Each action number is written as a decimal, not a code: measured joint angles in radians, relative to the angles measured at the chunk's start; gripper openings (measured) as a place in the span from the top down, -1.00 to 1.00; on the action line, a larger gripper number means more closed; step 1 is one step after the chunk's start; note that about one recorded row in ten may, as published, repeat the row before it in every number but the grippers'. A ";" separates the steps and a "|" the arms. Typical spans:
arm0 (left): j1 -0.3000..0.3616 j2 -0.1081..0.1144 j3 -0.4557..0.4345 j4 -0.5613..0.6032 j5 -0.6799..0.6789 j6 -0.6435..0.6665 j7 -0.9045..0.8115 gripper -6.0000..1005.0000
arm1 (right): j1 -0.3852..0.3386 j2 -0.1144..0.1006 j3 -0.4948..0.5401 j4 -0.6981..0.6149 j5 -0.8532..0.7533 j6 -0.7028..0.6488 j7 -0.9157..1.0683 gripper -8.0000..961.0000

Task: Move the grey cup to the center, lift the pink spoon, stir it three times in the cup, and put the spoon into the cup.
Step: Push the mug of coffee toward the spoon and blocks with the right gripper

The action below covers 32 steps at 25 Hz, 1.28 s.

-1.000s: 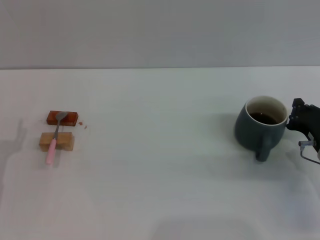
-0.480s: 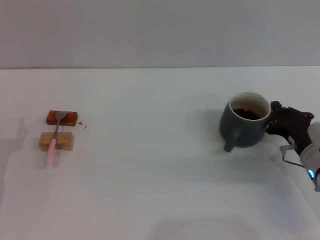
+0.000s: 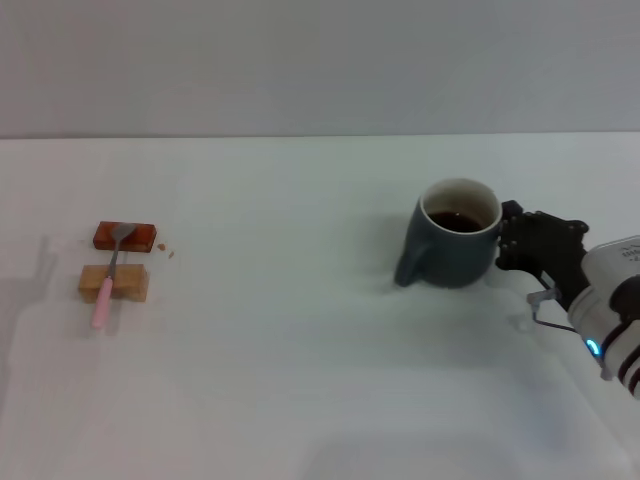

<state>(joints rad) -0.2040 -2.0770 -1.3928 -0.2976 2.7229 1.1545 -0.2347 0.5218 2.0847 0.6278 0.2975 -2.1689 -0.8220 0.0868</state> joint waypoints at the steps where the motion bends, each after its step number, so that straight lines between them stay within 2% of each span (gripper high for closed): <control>1: 0.000 0.000 0.000 0.000 0.000 0.000 0.000 -0.61 | 0.001 0.000 -0.008 0.006 0.000 0.000 0.000 0.99; 20: 0.000 0.000 0.000 0.000 0.004 0.001 0.000 -0.61 | 0.026 0.002 -0.150 0.108 0.000 0.024 0.001 0.99; 27: -0.001 0.000 0.000 0.000 0.005 0.001 0.000 -0.61 | 0.024 0.002 -0.153 0.101 0.001 0.011 0.000 0.99; 32: 0.000 0.000 0.003 0.000 0.005 0.000 0.000 -0.61 | 0.021 0.002 -0.098 0.051 0.008 0.008 0.000 0.99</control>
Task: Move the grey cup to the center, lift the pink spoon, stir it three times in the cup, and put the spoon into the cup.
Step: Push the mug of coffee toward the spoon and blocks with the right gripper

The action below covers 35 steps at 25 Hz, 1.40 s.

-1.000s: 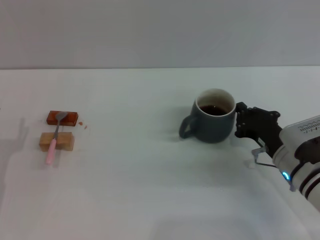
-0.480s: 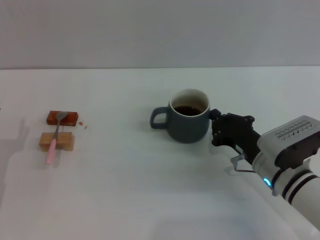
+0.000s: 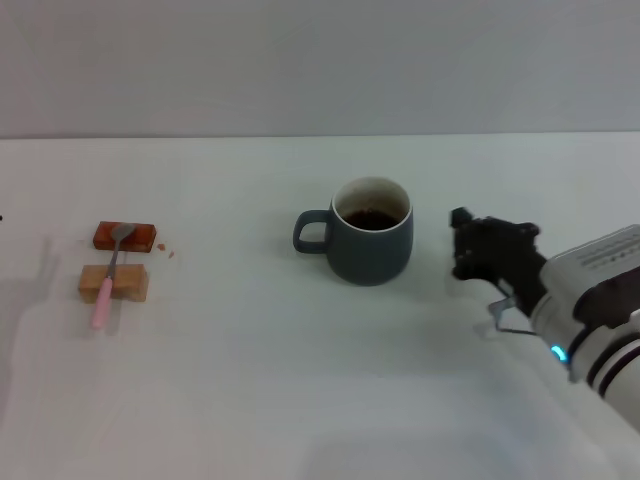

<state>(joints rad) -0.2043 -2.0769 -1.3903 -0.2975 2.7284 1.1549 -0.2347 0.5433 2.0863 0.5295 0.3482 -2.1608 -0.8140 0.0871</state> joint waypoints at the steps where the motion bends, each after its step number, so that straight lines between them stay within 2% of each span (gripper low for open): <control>1: 0.000 0.000 0.009 0.000 -0.001 0.000 0.000 -0.61 | 0.001 0.000 0.022 -0.013 0.000 0.005 0.000 0.99; 18: -0.003 0.001 0.022 0.000 -0.004 0.000 0.000 -0.61 | 0.077 -0.003 0.049 -0.020 -0.002 0.093 0.000 0.98; 35: -0.004 0.000 0.033 0.000 -0.004 0.000 0.000 -0.61 | 0.090 0.000 -0.027 0.049 -0.009 0.112 0.000 0.98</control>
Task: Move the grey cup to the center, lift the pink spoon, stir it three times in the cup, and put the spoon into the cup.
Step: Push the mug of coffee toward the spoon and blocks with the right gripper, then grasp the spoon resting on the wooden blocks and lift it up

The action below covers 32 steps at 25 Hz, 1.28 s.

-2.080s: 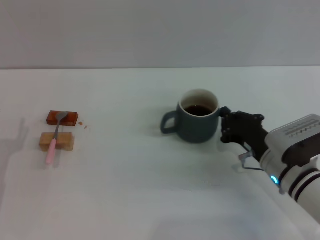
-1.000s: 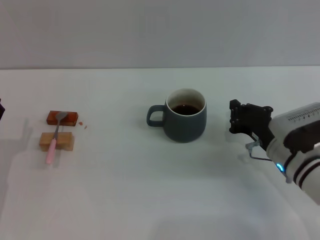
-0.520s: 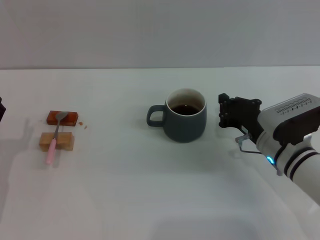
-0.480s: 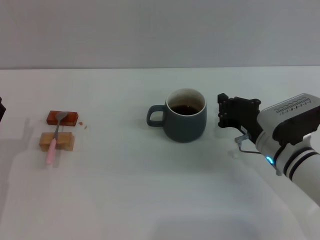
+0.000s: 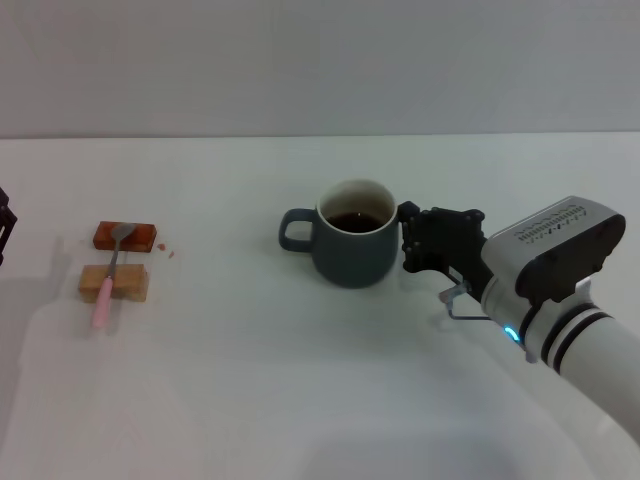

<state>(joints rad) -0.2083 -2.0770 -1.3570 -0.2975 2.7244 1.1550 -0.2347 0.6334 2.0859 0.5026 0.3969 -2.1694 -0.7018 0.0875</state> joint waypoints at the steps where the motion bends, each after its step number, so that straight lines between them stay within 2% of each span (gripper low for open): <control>1: 0.000 0.000 0.001 0.000 0.000 0.000 0.000 -0.61 | 0.003 0.000 -0.008 0.011 0.000 0.003 0.000 0.98; 10: 0.000 0.001 0.003 0.000 0.000 0.000 0.000 -0.61 | 0.024 0.000 -0.060 0.044 -0.001 0.014 0.000 0.98; 15: 0.001 0.002 0.003 0.000 0.000 0.001 0.000 -0.61 | 0.001 0.001 -0.057 0.041 -0.001 -0.036 -0.007 0.98; 20: 0.011 0.004 0.012 0.000 0.000 0.006 0.000 -0.61 | -0.082 0.000 -0.008 -0.010 0.006 -0.206 -0.008 0.98; 22: 0.016 0.004 0.020 0.000 0.000 0.009 0.000 -0.61 | -0.150 -0.004 0.042 -0.040 0.007 -0.320 -0.008 0.98; 24: 0.031 0.003 0.041 -0.001 0.000 0.033 0.000 -0.61 | -0.168 -0.004 0.056 -0.050 0.007 -0.352 -0.008 0.98; 26: 0.031 0.003 0.041 -0.001 0.000 0.033 0.000 -0.61 | -0.222 -0.005 0.106 -0.077 0.008 -0.425 -0.008 0.98; 27: 0.031 0.003 0.041 -0.001 0.000 0.033 0.000 -0.61 | -0.222 -0.005 0.106 -0.077 0.008 -0.425 -0.008 0.98; 29: 0.047 0.002 0.063 -0.006 0.000 0.059 0.000 -0.61 | -0.250 -0.006 0.146 -0.095 0.009 -0.439 -0.008 0.99; 30: 0.107 0.002 0.135 -0.053 0.000 0.082 0.001 -0.61 | -0.259 -0.006 0.162 -0.104 0.009 -0.441 -0.008 0.99; 31: 0.128 0.004 0.178 -0.074 0.000 0.080 0.006 -0.61 | -0.276 -0.006 0.192 -0.122 0.009 -0.443 -0.005 0.99; 32: 0.128 0.004 0.178 -0.074 0.000 0.080 0.006 -0.61 | -0.283 -0.006 0.204 -0.130 0.009 -0.443 -0.004 0.99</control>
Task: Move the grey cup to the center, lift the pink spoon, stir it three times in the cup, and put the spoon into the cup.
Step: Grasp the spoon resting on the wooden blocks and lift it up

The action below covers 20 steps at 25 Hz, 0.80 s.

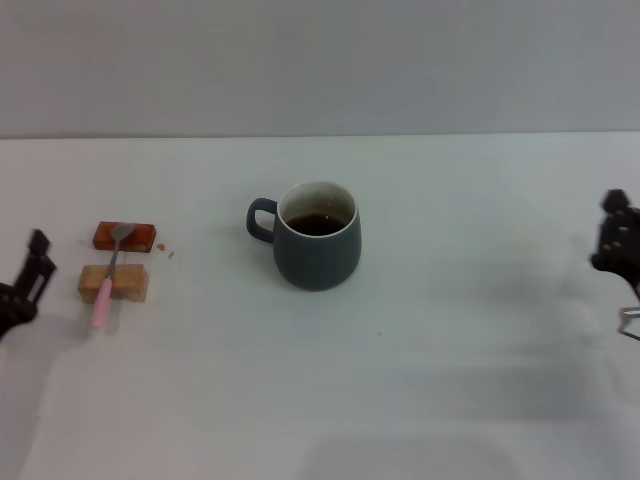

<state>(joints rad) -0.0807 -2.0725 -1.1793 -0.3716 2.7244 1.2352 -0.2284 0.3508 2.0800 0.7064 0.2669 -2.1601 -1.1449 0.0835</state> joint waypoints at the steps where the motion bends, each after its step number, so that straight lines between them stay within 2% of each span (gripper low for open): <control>1: 0.000 0.000 0.000 0.000 0.000 0.000 0.000 -0.61 | 0.000 0.000 0.000 0.000 0.000 0.000 0.000 0.99; 2: 0.018 0.003 0.056 -0.015 0.000 -0.008 0.005 -0.61 | -0.005 0.000 0.010 -0.005 0.000 -0.001 0.000 0.99; 4: 0.025 0.000 0.090 -0.016 0.000 -0.014 0.023 -0.61 | -0.017 -0.001 0.032 -0.018 0.000 -0.004 0.001 0.99; 14: 0.031 -0.005 0.183 -0.037 -0.002 -0.083 0.090 -0.61 | -0.020 -0.002 0.046 -0.038 0.000 0.002 0.002 0.98; 20: 0.034 -0.005 0.204 -0.037 -0.002 -0.102 0.098 -0.61 | -0.018 -0.002 0.046 -0.038 0.000 0.002 0.004 0.98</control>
<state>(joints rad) -0.0469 -2.0770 -0.9757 -0.4087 2.7226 1.1329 -0.1304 0.3328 2.0785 0.7529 0.2285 -2.1597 -1.1427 0.0871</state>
